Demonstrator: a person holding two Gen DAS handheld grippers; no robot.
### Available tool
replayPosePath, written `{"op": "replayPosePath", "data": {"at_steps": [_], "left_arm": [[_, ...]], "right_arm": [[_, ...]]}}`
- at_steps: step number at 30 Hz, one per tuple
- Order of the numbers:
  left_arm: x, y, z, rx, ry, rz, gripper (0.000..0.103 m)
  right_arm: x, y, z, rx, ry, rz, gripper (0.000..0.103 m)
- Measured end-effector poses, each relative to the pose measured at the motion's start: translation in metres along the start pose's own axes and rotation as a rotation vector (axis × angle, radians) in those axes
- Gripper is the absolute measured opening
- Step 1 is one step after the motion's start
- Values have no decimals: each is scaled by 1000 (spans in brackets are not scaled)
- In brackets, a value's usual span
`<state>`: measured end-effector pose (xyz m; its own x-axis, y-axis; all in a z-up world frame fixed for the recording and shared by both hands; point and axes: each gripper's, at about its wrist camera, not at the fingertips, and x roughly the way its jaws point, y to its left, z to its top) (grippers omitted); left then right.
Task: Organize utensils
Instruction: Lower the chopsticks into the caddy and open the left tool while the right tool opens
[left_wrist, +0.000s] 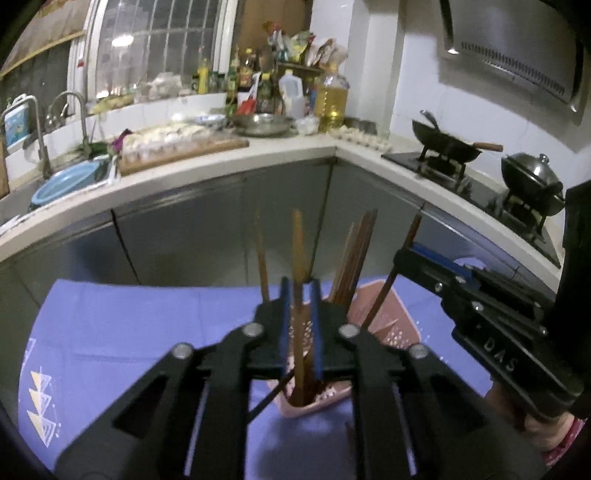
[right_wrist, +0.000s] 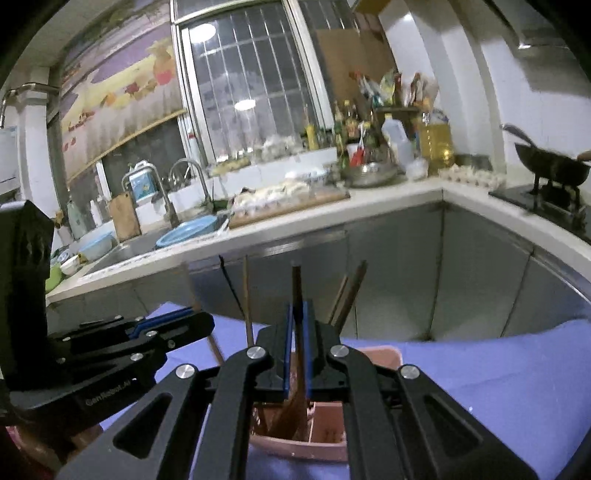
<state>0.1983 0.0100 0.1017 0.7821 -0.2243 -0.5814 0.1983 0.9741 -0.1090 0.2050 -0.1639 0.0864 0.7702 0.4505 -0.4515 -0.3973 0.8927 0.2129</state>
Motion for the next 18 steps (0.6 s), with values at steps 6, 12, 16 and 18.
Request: {"op": "replayPosePath", "data": {"at_steps": [6,12,16,18], "left_arm": [[-52,1,10,-30,-116,6,30],[-128,0,-2,-54,-255,-24,32],[-157,1,-45,-47,-270,-43,32],[-159,3,-71,-41,-239,-47,32]], "right_arm": [[-27,12,5,-7,-29,13,19],[-78,20,4,7,-121,33,22],[-113,19,-20,39,-138,67,22],[-125,15,-46,63,-110,77,22]]}}
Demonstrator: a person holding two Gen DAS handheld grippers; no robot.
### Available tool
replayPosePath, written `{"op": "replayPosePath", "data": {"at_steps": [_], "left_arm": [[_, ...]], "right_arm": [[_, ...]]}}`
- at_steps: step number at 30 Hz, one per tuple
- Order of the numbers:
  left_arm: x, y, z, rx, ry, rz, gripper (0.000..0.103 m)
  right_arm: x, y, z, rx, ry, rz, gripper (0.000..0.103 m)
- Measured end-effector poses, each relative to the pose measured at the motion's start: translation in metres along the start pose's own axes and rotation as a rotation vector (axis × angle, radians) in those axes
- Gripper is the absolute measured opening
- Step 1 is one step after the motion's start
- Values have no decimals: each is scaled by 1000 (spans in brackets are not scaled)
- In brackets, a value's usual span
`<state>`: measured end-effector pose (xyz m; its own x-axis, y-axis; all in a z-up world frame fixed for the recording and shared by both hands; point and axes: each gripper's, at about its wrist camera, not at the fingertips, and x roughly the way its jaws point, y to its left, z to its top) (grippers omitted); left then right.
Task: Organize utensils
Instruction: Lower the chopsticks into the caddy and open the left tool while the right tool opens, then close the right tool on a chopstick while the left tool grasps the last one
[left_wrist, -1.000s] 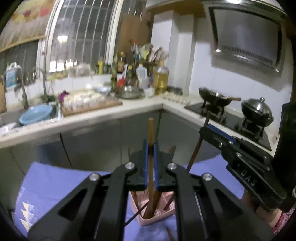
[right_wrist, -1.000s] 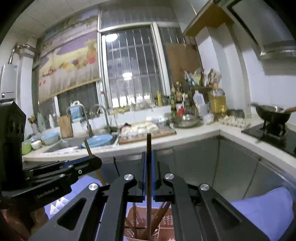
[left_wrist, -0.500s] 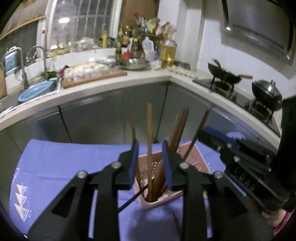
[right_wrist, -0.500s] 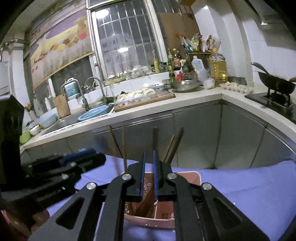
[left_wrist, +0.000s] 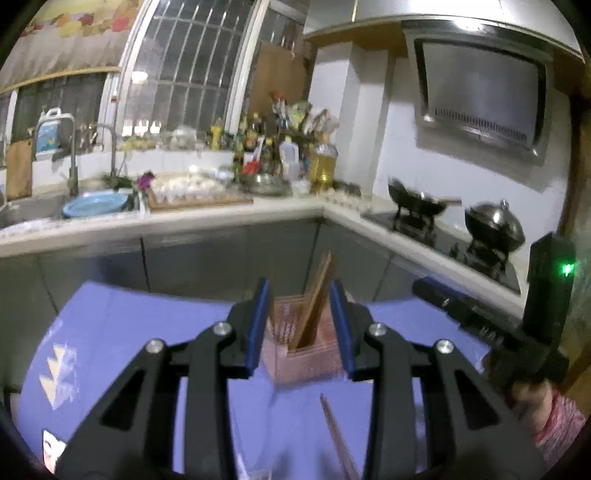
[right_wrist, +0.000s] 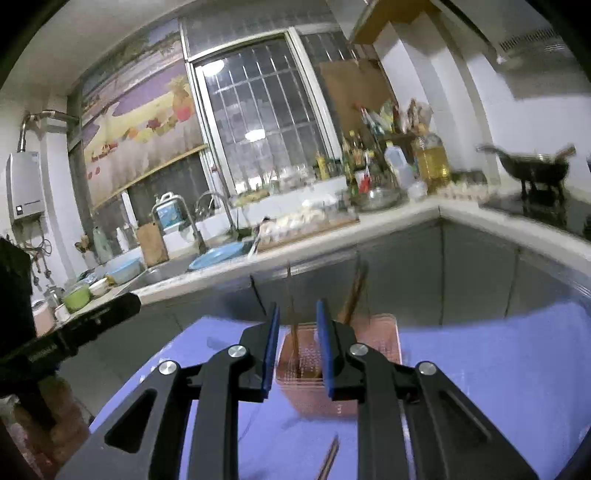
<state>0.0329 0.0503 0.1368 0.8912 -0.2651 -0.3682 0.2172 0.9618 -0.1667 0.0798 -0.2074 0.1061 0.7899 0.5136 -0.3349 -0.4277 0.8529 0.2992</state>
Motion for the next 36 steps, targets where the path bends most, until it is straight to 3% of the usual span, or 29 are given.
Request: {"op": "replayPosePath", "data": {"at_steps": [2,4,9,12,19,23,26,31,36], "left_arm": [[-1,3,-29,5,58,2,32],[9,5,-67,9,169,-1,32],[41,6,-154,-8,446,-4,32],[52,4,-187,-15,544,3,32],[54,0,-206,-14,593,2,32],[55,1,-200,-12,589,4,32],[57,-3,-196,-8,588,-4,32],[75,-25,-190,16,614,-52,32],[105,-55,-189,61,644,-73,45]], "right_arm": [[-8,-5,-26,25,39,-7,22],[-13,-13,-68,61,124,-48,22],[-3,-20,-170,124,406,-104,21],[-4,-10,-204,95,488,-106,21],[0,20,-223,18,544,-46,21],[5,31,-226,-94,552,-107,17],[-2,22,-223,-149,523,-208,10],[-14,-9,-222,-78,530,-224,7],[-32,-30,-223,-2,524,-240,7]]}}
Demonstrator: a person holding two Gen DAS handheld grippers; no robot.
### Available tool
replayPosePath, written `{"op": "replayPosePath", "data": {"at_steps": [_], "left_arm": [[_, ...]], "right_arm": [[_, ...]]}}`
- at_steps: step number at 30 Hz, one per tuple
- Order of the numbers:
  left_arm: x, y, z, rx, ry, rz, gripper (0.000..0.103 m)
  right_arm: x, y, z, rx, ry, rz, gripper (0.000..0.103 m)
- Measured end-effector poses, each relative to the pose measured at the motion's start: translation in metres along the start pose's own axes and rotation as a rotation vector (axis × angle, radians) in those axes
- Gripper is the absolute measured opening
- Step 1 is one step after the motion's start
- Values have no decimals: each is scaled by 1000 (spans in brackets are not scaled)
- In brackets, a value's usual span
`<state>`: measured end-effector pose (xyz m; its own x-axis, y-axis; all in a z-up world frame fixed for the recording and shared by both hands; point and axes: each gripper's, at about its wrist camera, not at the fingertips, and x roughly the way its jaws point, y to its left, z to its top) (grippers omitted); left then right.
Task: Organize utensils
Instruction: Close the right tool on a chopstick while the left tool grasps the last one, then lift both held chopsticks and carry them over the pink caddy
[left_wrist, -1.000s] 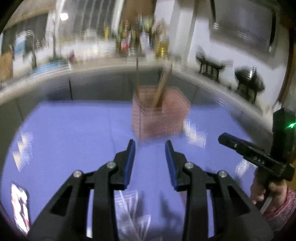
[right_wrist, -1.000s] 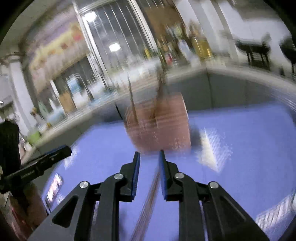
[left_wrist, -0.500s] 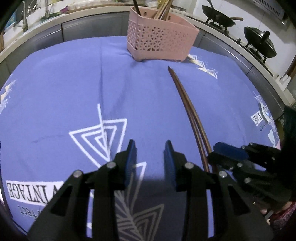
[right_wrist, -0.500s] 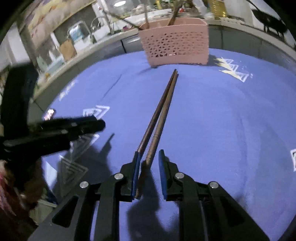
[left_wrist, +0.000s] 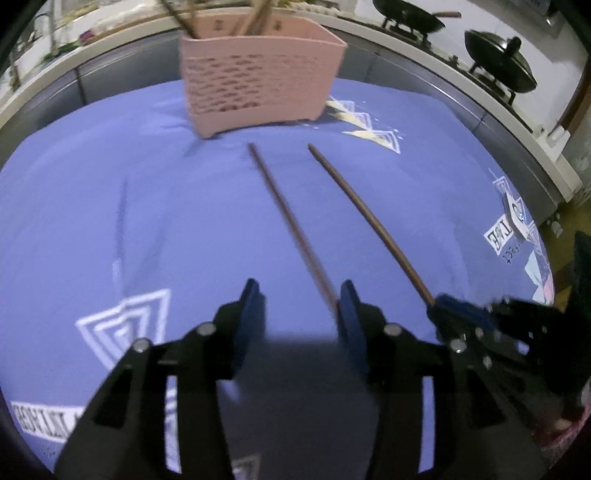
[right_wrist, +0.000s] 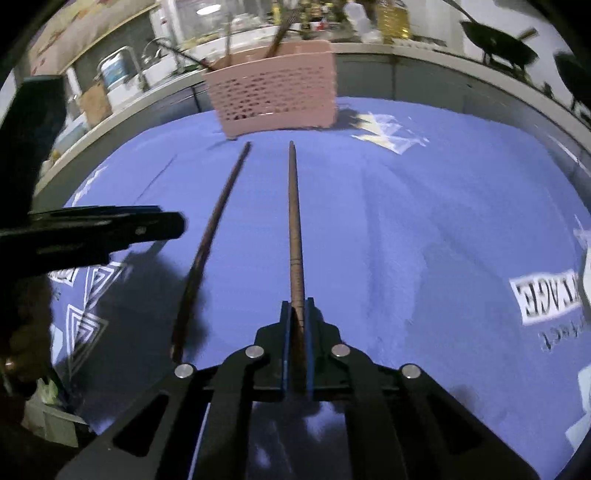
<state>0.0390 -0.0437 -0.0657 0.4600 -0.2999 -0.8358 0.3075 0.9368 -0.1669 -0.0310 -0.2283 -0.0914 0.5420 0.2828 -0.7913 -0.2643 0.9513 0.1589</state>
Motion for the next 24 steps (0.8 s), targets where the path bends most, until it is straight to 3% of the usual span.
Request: {"op": "replayPosePath", "data": {"at_steps": [5,6,7,10,16,18,20,24], "left_arm": [[25,-18,11,46,19,95,45],[27,-19,11,54,16,109,38],[28,-21,10,67,6,135,20],[24,-15,6,58,12,111,6],[1,8,-26,56,10,84,6],[-7,15,-40,62,11,77,6],[-15,20,-53,67,14,67,6],[-19,20,-58,101,32,71,7]], "right_arm": [[-10,-7,-11,35,16,31,7],[-12,-8,-13,45,20,45,7],[-13,-10,-14,55,18,67,7],[-14,-14,-11,67,6,83,8],[-14,-16,10,64,-38,114,11],[-11,-17,16,74,-44,129,15],[-8,-19,19,86,-47,141,28],[4,-21,26,103,-32,155,32]]}}
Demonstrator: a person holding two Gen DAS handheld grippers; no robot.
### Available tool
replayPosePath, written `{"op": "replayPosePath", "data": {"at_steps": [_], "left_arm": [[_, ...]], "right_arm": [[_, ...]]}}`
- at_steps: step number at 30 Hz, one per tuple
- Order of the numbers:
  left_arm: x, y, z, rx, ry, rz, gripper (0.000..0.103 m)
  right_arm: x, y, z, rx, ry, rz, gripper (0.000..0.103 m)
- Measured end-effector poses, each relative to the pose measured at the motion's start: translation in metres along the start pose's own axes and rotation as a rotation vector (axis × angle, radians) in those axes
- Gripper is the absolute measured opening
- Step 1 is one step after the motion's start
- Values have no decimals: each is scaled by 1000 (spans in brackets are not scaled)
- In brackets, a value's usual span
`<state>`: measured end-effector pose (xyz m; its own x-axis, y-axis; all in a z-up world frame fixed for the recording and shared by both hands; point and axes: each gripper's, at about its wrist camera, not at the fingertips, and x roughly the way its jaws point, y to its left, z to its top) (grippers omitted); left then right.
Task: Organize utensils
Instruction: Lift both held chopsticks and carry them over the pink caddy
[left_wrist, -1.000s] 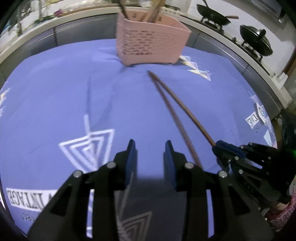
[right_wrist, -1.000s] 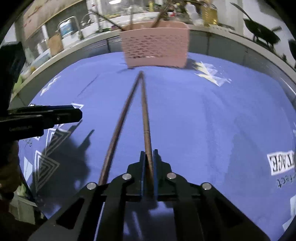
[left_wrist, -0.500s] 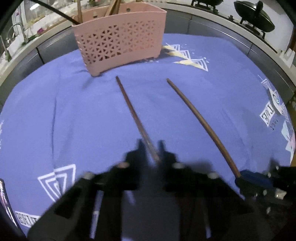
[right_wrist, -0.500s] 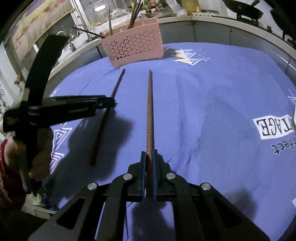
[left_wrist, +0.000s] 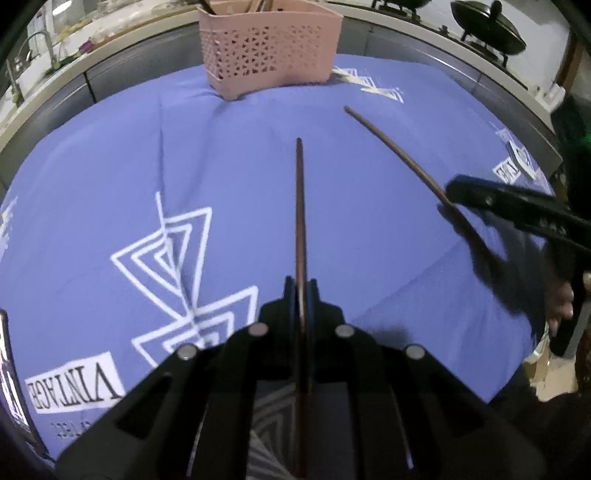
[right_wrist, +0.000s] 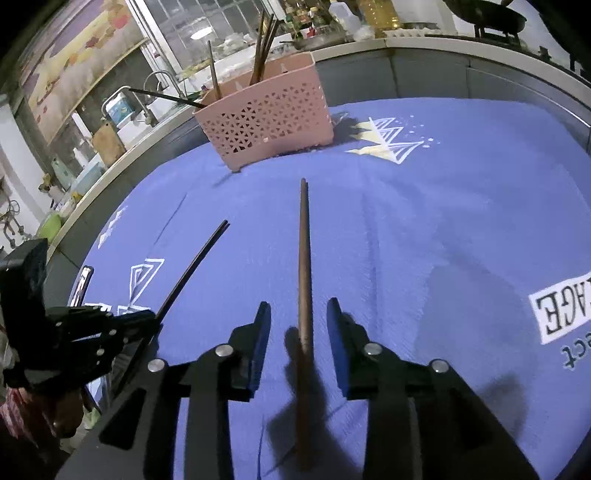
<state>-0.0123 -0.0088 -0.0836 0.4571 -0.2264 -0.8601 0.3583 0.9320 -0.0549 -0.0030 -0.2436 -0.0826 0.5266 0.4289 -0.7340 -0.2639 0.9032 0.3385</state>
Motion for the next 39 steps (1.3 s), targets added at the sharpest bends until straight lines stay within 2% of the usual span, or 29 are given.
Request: {"op": "replayPosePath", "data": {"at_steps": [4,12,14,15,16,18,21,25,29,33,35,39], "left_arm": [[9,-2,19,13,1,11,19],[39,-7,75,79,-4,32,18],[44,-7,85,84,-11,28,16],[46,-6,88,76,-10,22,11],[47,-4,90,67,-6,12,5],[48,1,94,38,3,-11,5],[39,8,97,1,-16,-20,4],[-13,22,102,-35,-146,-55,4],[-81,35,105,-56,-306,-70,4],[-123,38,100,-56,-409,-66,4],[-132,38,97,-56,-433,-66,4],[-139,38,93,-54,-451,-50,4]], "right_arm": [[11,2,10,-21,23,-25,32],[48,14,55,-146,85,-89,32],[60,15,70,-156,99,-107,31],[65,14,75,-159,102,-111,30],[69,13,80,-163,101,-115,25],[78,15,88,-185,104,-125,9],[80,18,92,-181,119,-101,5],[45,26,101,-155,27,-27,5],[-15,40,112,-161,-142,64,5],[-64,56,117,-188,-302,98,5],[-78,60,116,-196,-346,97,5],[-79,69,117,-211,-367,83,5]]}}
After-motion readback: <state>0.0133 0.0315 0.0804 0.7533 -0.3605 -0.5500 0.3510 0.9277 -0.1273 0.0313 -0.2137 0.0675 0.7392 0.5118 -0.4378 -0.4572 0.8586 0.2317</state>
